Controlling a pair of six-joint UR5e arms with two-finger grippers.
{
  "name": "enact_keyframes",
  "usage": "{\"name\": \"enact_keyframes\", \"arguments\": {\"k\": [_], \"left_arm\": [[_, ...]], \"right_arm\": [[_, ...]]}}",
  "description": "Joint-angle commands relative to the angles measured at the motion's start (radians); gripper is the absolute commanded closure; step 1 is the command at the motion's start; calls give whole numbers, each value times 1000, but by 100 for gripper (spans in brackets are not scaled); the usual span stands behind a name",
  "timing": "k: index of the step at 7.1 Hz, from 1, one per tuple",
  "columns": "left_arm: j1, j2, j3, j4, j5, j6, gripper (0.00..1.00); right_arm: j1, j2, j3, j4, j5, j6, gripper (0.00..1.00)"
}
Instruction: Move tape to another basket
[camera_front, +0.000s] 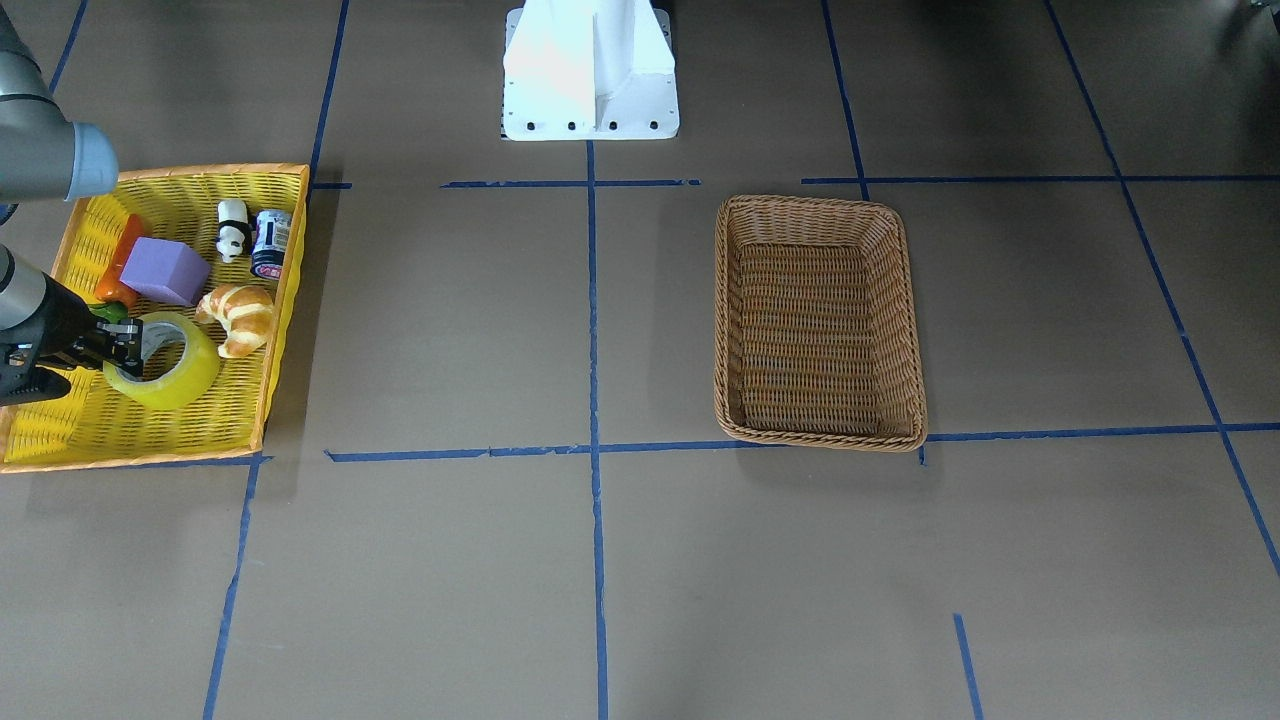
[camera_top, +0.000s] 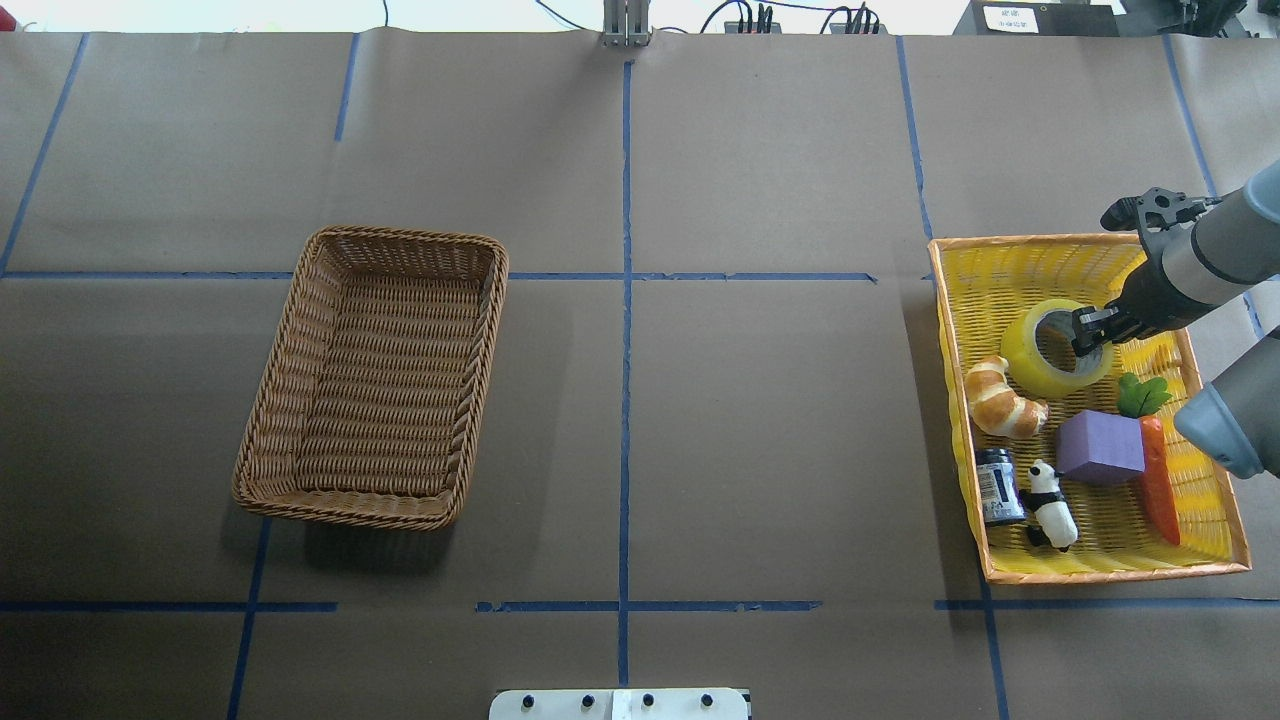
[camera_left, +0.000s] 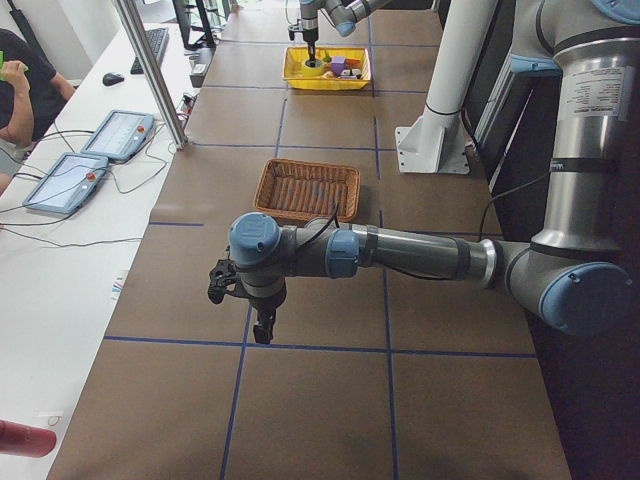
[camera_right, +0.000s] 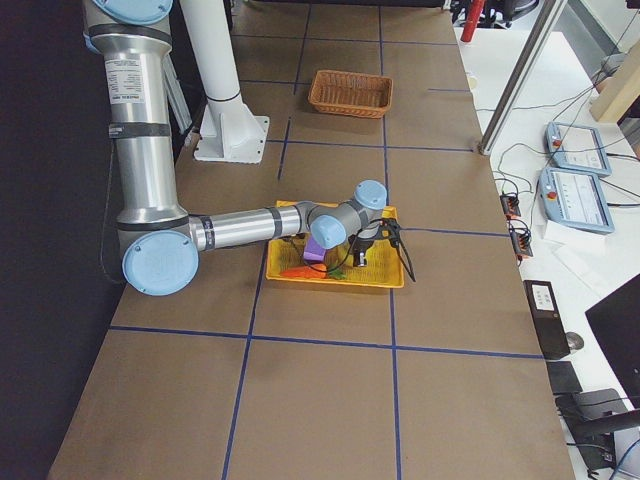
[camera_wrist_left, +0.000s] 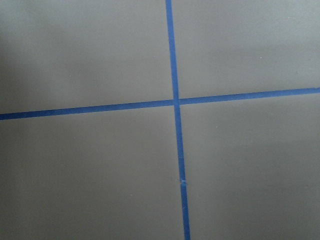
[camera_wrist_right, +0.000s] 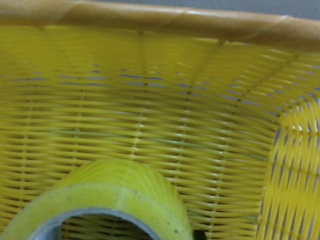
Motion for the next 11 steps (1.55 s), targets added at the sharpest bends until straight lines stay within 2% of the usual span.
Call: {"name": "enact_keyframes", "arguments": {"k": [1,3,4,5,6,7,8,9,10,11], "left_arm": [[-1,0,-6,0,-3,-5,0],[-1,0,-6,0,-5,-5,0],[-1,0,-8,-5,-5,-3,0],[1,0,-26,-14,-5,-2,0],[6,-2,-40,-15,-8,0,0],[30,-2,-60,-15,-61,-22,0],[79,-5,-83,-43,-159,-158,0],[117,-3,-109,-126,-176,-324,0],[177,-3,-114,-249,-207,-543,0],[227,-2,-112,-419,-206,-751,0]], "right_arm": [[57,4,28,-2,16,2,100],[131,4,122,-3,44,6,100],[136,30,153,-2,48,103,100],[133,100,160,0,69,288,100],[96,148,168,2,86,380,100],[49,180,183,5,87,487,100],[4,187,202,77,87,638,100],[-64,187,196,227,76,813,100],[-118,187,196,352,20,947,100],[-160,187,199,414,-30,1030,100]]}}
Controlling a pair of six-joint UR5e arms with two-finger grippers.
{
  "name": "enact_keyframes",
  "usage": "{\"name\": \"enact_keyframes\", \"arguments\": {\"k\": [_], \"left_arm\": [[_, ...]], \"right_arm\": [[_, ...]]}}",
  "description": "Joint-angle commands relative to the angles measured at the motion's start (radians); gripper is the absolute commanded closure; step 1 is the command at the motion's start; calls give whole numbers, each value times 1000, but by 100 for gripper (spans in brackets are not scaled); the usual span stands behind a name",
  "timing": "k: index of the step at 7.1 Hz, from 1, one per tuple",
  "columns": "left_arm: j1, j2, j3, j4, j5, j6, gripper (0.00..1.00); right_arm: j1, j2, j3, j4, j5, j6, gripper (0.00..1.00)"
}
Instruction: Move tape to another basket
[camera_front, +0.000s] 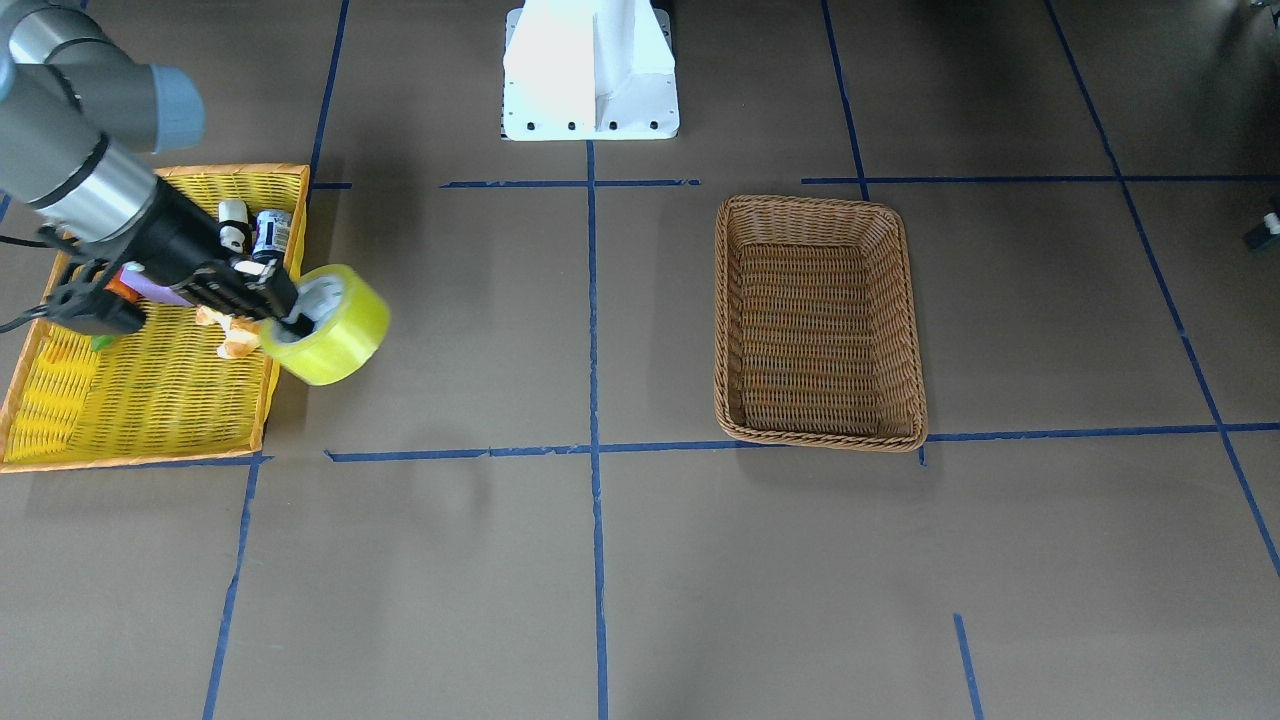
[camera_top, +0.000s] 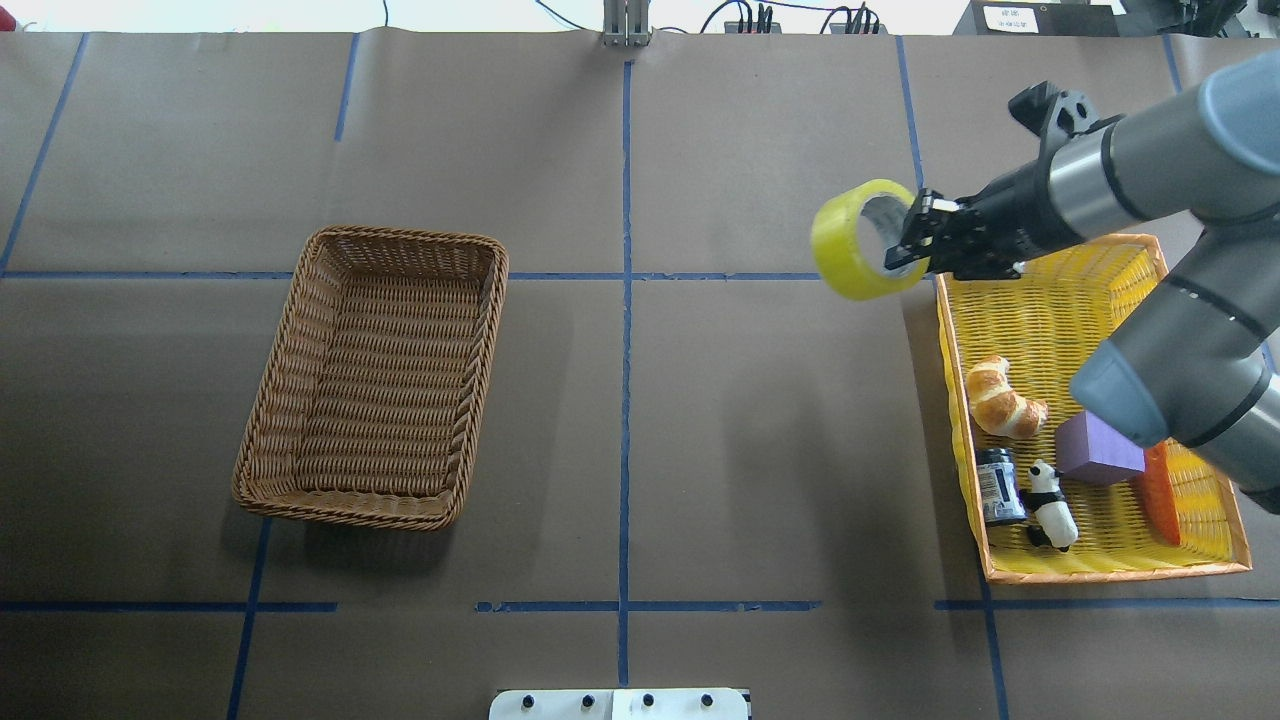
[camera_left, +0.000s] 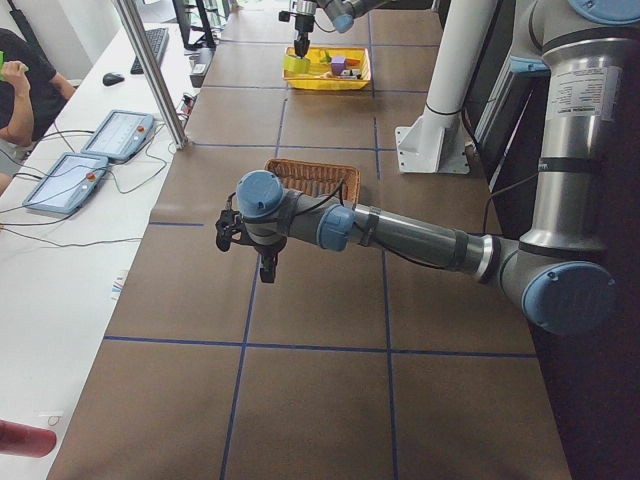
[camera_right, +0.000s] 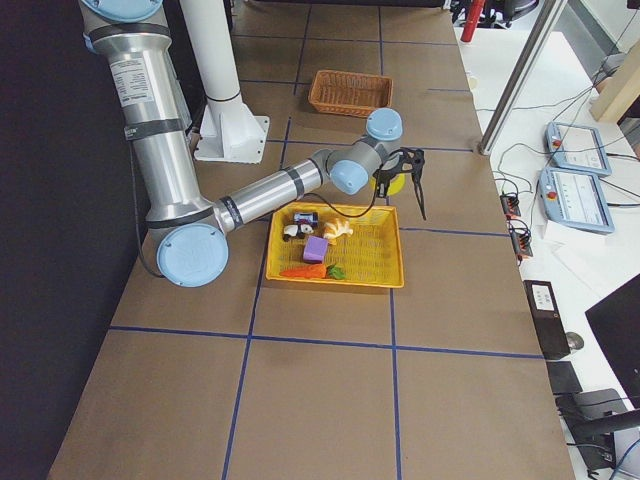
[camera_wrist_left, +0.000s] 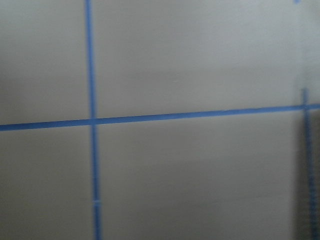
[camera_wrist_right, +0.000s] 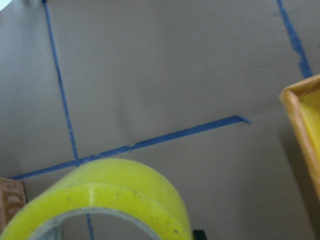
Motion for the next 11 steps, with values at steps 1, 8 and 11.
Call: {"name": "enact_keyframes", "arguments": {"k": [1,8,11], "left_arm": [[94,7,21,-378,-7,-368,0],[409,-58,2,-1311,278,-1397,0],[636,-63,-30,-1616,557,-1777,0]], "right_arm": [[-89,-1,5,147,-117,158,100],[-236,-21,10,595,-300,343,100],[-268,-18,9,836,-300,488,100]]}}
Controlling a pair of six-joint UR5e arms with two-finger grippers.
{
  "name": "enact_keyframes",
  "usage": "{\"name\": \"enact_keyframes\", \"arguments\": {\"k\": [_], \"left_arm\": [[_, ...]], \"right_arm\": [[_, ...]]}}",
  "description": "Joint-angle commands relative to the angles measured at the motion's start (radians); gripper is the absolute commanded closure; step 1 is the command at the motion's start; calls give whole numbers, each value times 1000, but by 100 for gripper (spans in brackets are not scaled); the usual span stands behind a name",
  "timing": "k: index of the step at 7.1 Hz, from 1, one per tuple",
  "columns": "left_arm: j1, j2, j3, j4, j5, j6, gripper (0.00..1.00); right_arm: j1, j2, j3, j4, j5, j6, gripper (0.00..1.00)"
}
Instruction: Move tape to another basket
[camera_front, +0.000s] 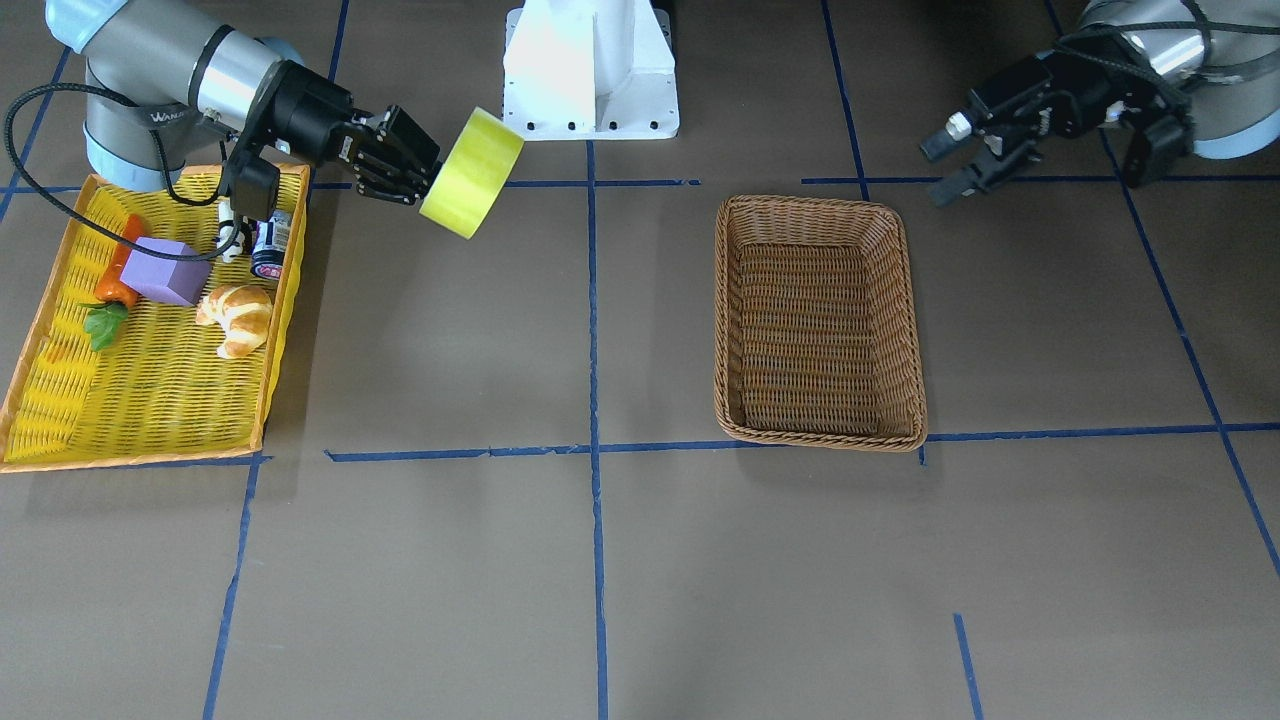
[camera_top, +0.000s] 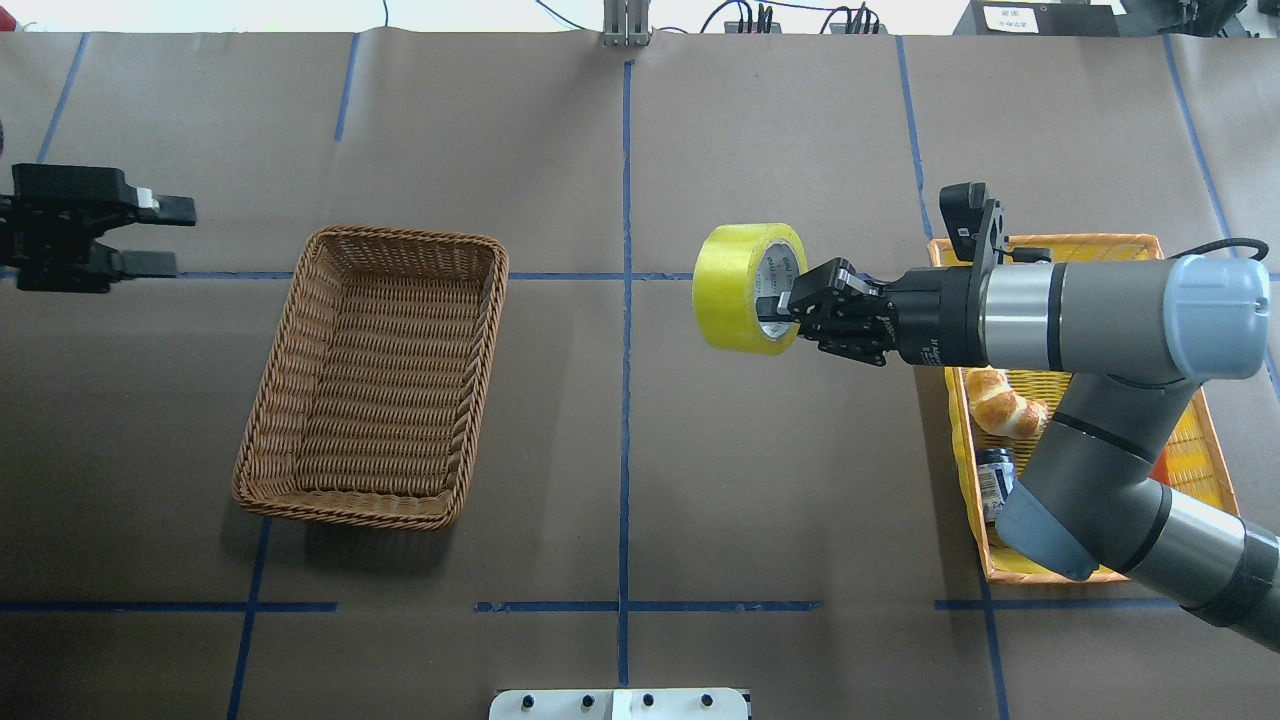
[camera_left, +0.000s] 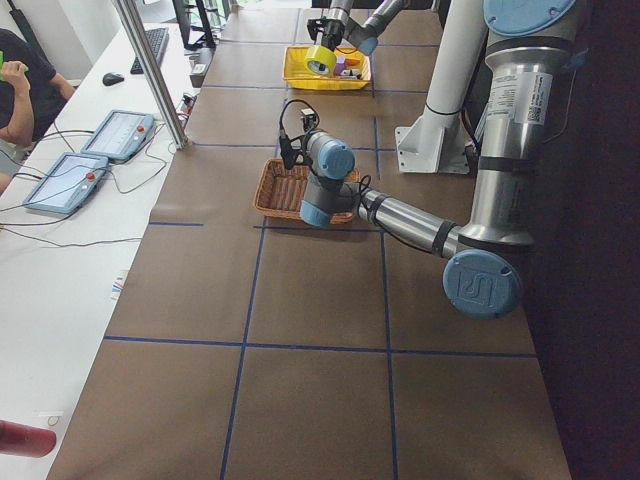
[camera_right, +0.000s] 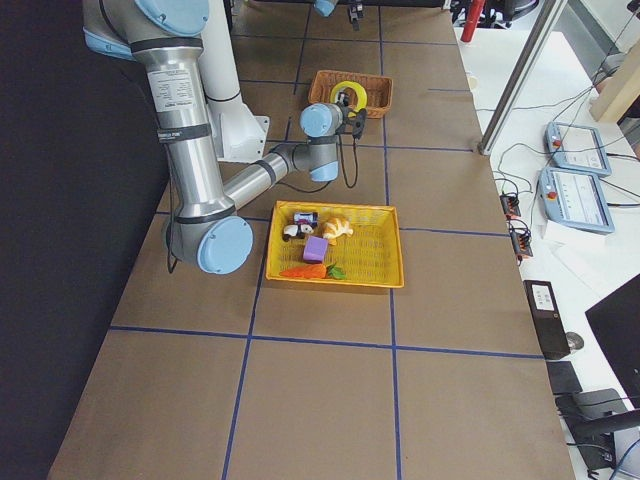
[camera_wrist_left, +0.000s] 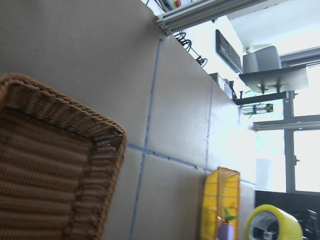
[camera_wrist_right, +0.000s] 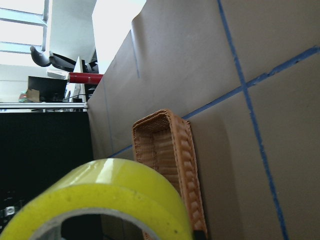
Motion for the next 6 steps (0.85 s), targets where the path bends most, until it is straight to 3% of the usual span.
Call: {"name": "enact_keyframes", "arguments": {"k": [1,3,6], "left_arm": [[127,-18,-65,-94,109,-173,0],[213,-142,-75,-94,108,-229,0],[293,-222,-74,-82,109,-229,0]], "right_arm": [[-32,2,-1,157,0,79,100],[-119,12,-1,240,0,79,100],[-242,30,1,267,3,75,100]]}}
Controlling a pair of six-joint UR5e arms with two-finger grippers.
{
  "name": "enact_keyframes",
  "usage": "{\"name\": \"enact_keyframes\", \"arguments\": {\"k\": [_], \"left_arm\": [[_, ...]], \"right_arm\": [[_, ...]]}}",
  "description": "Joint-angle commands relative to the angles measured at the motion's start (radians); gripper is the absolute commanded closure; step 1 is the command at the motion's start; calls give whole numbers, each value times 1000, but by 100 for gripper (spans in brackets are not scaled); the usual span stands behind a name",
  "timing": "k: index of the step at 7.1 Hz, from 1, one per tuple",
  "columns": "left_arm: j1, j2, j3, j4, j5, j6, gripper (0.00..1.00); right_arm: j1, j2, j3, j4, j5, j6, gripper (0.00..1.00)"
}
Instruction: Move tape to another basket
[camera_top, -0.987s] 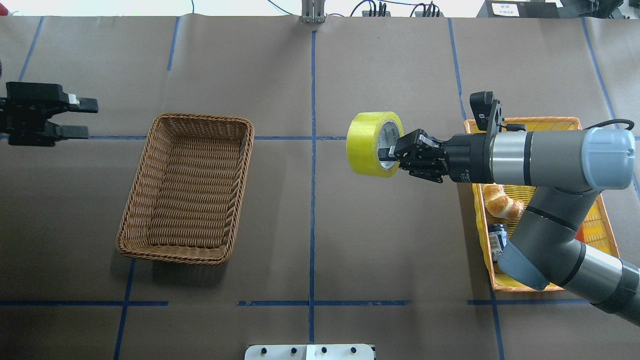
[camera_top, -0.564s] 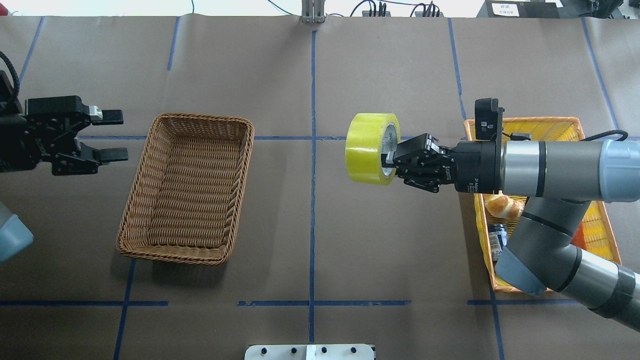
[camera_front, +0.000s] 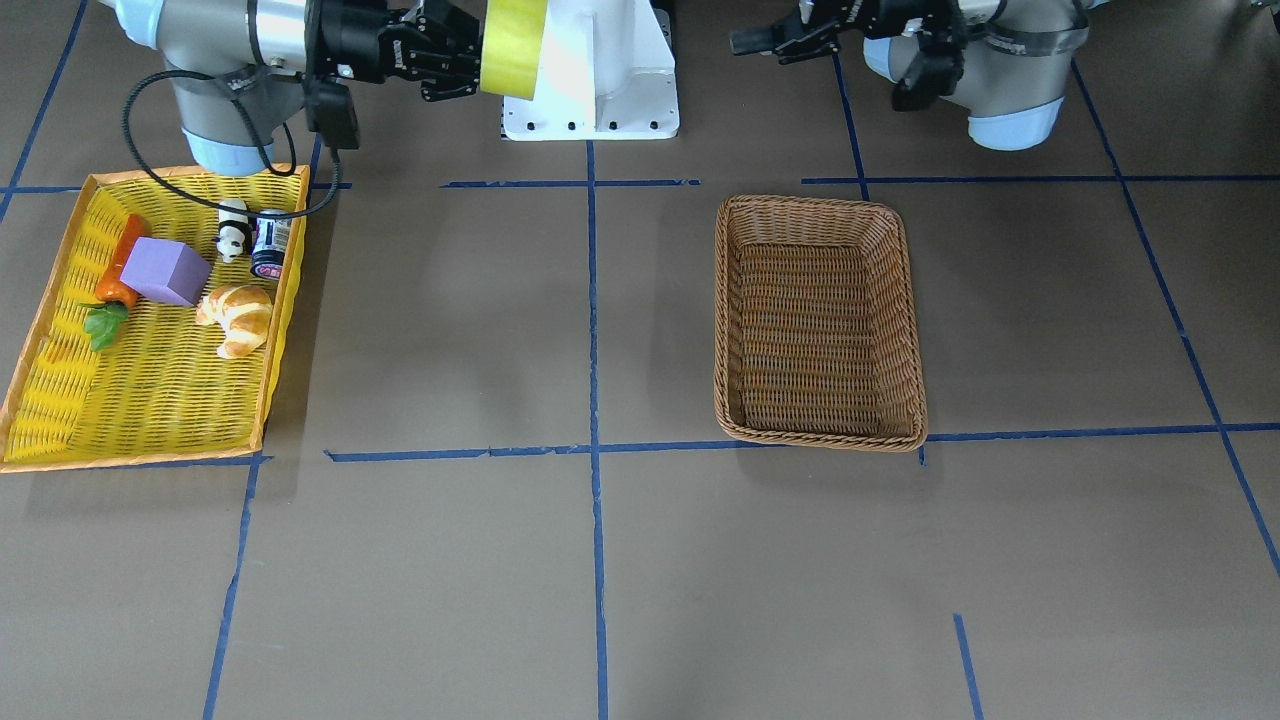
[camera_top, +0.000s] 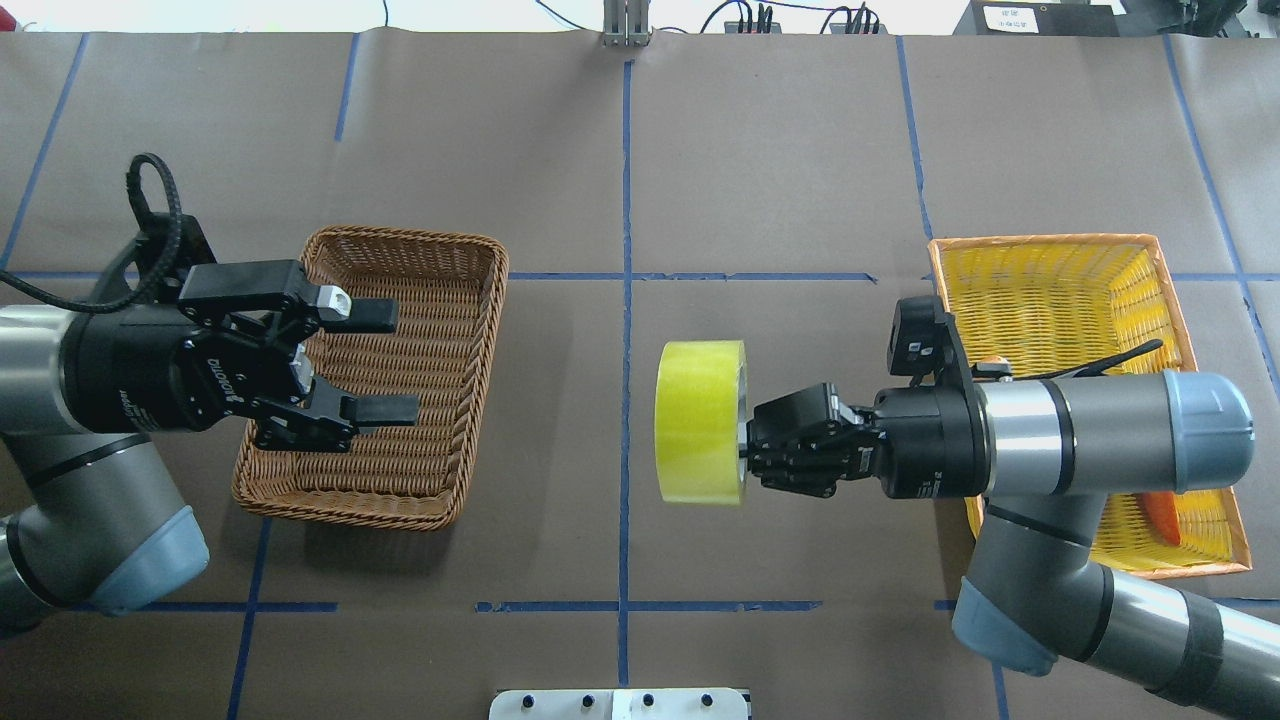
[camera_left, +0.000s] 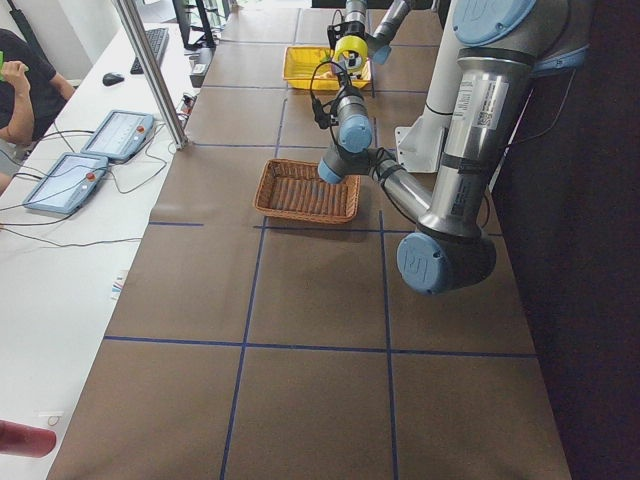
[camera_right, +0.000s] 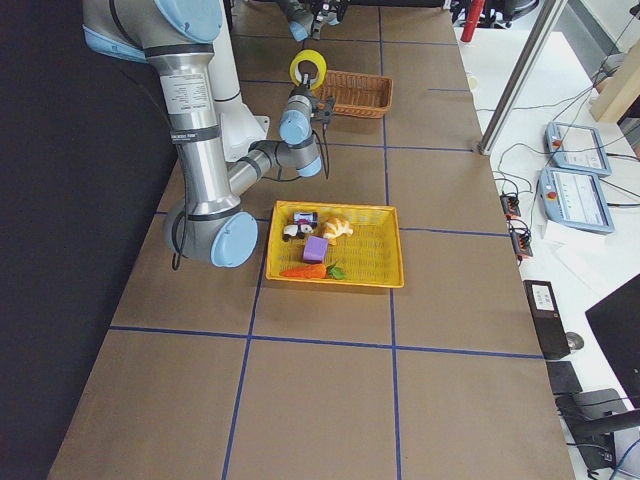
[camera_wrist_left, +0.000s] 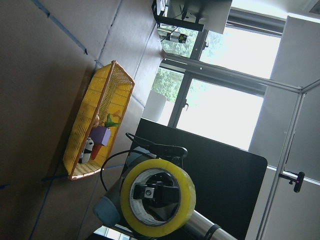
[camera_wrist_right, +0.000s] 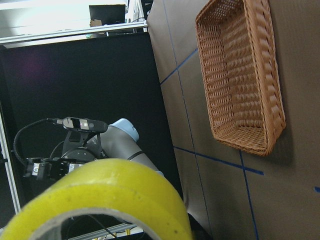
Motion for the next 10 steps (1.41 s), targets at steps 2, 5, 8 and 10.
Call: {"name": "enact_keyframes", "arguments": {"k": [2,5,8,10], "left_arm": [[93,-55,3,11,3,3,0],[121,-87,20,12,8,3,0],[170,-107,22,29,52,7,0],[207,-120,22,29,88,11,0]], "right_arm": [[-88,35,-6,7,-3,-4,99],[-104,56,-9,-2,-18,-3,99],[-137,89,-23,-9,-56,-4,99],[-147,95,-37,-9,-79,-7,99]]}}
